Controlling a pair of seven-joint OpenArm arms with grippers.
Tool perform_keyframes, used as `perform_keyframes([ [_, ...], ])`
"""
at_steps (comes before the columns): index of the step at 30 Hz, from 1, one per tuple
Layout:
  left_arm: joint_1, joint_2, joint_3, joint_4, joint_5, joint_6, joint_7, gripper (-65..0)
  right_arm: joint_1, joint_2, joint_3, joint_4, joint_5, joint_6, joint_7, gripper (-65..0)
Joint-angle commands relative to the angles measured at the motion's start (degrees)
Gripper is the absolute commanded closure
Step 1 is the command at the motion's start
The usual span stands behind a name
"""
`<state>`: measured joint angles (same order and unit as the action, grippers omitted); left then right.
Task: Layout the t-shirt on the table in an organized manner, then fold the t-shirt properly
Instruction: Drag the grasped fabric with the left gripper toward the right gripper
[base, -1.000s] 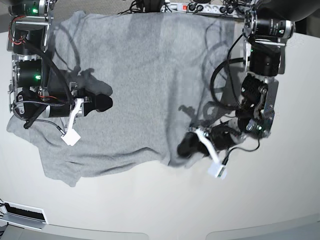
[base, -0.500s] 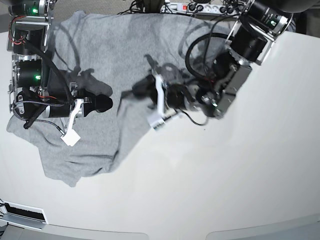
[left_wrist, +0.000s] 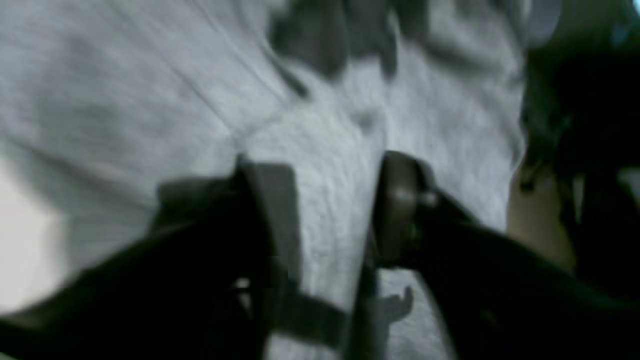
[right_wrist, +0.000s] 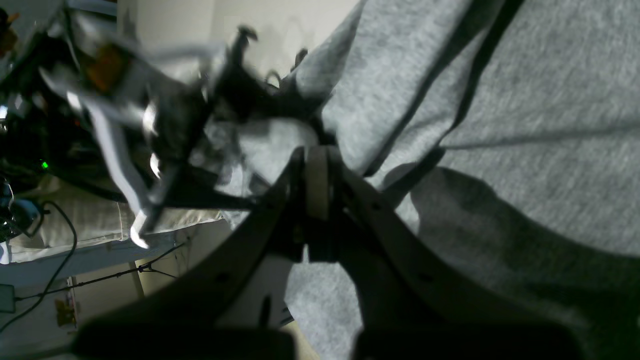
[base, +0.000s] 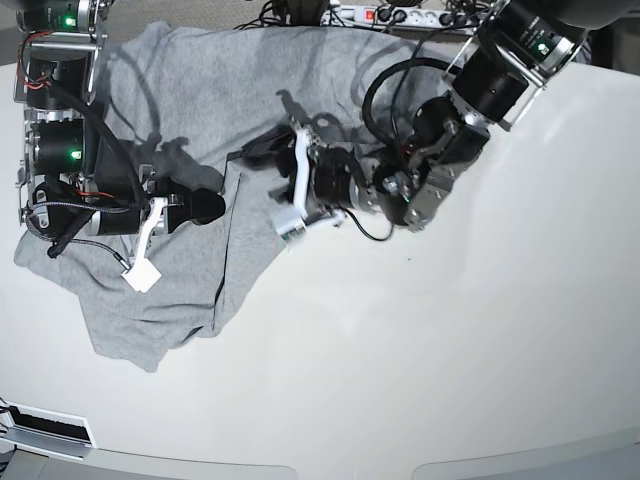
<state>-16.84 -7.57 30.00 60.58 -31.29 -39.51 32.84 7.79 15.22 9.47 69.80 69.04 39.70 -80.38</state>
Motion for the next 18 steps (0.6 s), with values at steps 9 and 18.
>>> perform_keyframes([
  [9,0.6,1.9,-21.9,0.9,-15.7,0.8,1.3,-39.2,1.3,0.7,0.2,1.0,1.4,0.3,0.8,0.0],
  [18,8.6,10.3,-36.4,0.9,-15.6,0.1,8.3,-39.0,1.4,0.7,0.2,1.0,1.4,0.3,0.8,0.0],
])
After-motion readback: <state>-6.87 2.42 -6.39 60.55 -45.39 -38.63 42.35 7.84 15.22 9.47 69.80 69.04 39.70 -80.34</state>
